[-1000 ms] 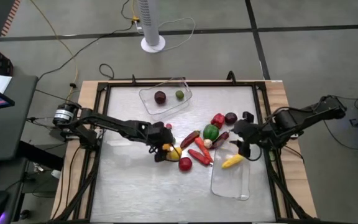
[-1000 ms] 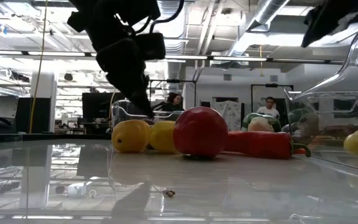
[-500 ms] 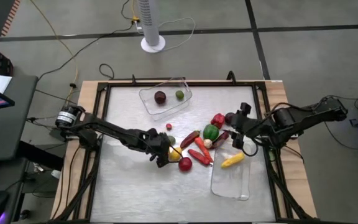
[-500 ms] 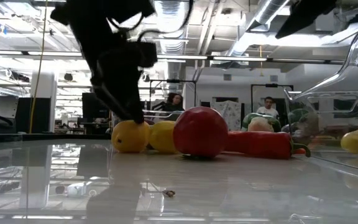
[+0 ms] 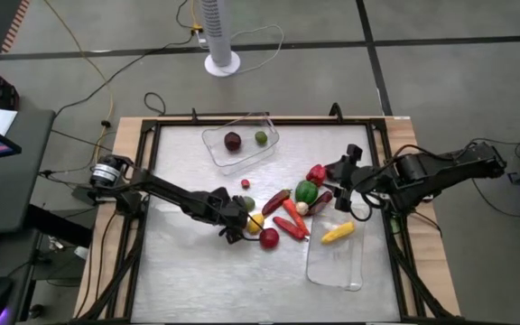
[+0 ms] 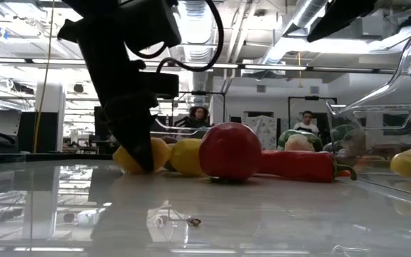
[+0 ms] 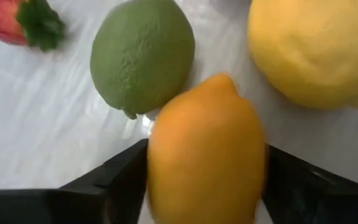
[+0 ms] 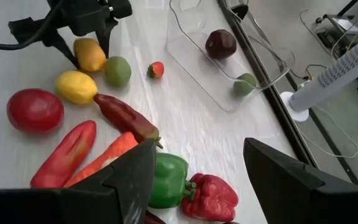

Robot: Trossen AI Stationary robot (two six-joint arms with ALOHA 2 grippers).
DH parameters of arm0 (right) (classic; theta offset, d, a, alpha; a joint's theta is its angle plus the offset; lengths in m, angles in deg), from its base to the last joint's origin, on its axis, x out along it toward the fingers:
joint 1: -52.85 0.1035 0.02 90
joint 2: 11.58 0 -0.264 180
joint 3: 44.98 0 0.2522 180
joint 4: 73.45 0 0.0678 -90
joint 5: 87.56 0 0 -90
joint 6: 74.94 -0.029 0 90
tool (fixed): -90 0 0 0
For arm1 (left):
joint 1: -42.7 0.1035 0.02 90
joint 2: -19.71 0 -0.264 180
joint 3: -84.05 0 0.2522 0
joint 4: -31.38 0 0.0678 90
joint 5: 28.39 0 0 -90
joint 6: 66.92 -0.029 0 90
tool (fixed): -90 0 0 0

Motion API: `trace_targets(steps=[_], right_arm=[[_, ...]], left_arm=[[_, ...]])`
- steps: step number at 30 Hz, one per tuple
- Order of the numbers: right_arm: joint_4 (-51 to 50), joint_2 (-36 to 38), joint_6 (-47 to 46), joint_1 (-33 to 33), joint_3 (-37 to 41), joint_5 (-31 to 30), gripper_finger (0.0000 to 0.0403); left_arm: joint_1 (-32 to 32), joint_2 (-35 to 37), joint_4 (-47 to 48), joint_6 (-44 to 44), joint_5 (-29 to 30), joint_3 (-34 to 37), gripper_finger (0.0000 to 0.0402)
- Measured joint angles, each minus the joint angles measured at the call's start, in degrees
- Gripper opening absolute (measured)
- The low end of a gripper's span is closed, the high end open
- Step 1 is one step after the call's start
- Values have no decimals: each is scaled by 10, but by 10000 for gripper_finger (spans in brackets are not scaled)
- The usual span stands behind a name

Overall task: Sort produce into baskets
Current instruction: Put the left yellow lemon into the top transparent bin, then put the green lime into the top transparent bin

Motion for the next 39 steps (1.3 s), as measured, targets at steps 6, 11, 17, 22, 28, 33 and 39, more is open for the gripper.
trace_targets(steps=[6,11,17,22,28,33,39], right_arm=[[-14,1,-9,0,0,0,272],[-20,1,-31,0,0,0,272],[-1,-6,-49,0,0,1,272],[24,-20,-42,2,0,2,272],[35,-56,-29,2,0,2,272],[34,-79,-16,2,0,2,272],[38,-74,-5,-3,0,2,272]], left_arm=[[1,1,19,-65,12,-9,196],[9,23,67,-134,96,-44,196],[43,93,47,-203,171,-53,217],[103,115,16,-260,228,-53,219],[197,105,-26,-319,234,-53,235],[242,113,-28,-351,215,-53,285],[245,123,-23,-373,172,-53,351]])
